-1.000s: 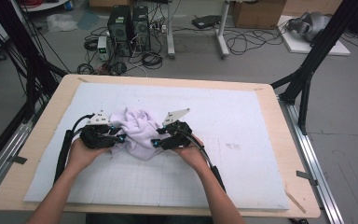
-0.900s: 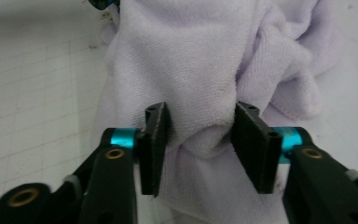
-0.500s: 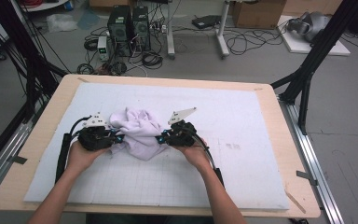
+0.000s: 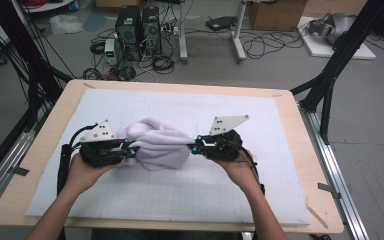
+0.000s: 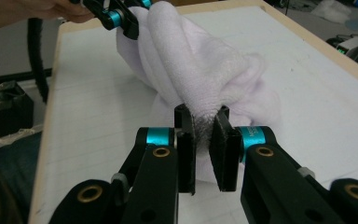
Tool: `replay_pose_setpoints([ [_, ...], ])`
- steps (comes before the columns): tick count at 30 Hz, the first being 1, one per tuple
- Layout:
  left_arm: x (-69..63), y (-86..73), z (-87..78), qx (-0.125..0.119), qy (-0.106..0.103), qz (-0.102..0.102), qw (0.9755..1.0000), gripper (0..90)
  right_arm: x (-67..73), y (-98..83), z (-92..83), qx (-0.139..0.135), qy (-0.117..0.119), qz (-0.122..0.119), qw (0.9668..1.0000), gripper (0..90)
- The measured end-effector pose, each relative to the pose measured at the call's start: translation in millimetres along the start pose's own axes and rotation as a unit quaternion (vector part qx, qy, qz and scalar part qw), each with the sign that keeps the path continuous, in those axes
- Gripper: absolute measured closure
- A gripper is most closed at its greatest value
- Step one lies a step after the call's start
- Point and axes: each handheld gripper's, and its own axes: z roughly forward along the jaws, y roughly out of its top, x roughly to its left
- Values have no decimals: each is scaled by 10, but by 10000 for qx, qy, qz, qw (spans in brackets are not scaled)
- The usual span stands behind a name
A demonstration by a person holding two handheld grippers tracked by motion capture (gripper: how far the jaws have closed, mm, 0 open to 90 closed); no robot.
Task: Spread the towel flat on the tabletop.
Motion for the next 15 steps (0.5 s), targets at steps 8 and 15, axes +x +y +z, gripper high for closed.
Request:
replay_pose_setpoints([
  [8, -377, -147, -30, 212, -304, 289, 9989, 763, 431, -184, -306, 328, 150, -178, 9992, 820],
  [15, -418, -493, 89, 659, -395, 129, 9970, 726, 512, -669, -5, 606, 527, 238, 9965, 795],
])
